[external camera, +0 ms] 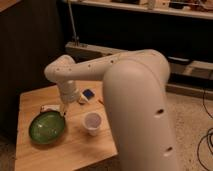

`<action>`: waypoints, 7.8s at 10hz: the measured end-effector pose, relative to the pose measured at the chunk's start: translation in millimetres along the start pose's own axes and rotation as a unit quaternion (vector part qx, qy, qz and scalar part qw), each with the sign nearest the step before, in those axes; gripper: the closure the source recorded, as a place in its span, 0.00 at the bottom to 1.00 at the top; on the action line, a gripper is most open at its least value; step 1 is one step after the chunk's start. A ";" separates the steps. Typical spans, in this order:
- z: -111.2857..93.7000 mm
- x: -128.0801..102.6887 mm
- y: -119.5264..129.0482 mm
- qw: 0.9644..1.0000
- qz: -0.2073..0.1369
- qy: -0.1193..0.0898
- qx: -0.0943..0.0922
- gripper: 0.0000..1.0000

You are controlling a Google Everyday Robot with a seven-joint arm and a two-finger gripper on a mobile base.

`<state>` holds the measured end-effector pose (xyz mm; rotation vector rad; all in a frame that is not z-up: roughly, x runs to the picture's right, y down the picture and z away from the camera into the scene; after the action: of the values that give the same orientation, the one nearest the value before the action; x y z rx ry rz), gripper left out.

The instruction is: Drag the ceramic bowl in a circle

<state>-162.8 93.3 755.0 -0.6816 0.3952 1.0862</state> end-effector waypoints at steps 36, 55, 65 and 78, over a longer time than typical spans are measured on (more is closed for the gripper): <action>71.8 39.3 98.1 0.987 -0.144 0.052 -0.040 1.00; 78.1 -105.5 6.1 0.995 -0.074 0.059 0.020 1.00; 53.8 57.5 -49.2 0.990 -0.121 0.067 -0.013 1.00; 93.6 -121.6 114.9 0.985 -0.164 0.042 -0.045 1.00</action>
<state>-321.4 108.9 861.5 -0.8422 0.2939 0.7677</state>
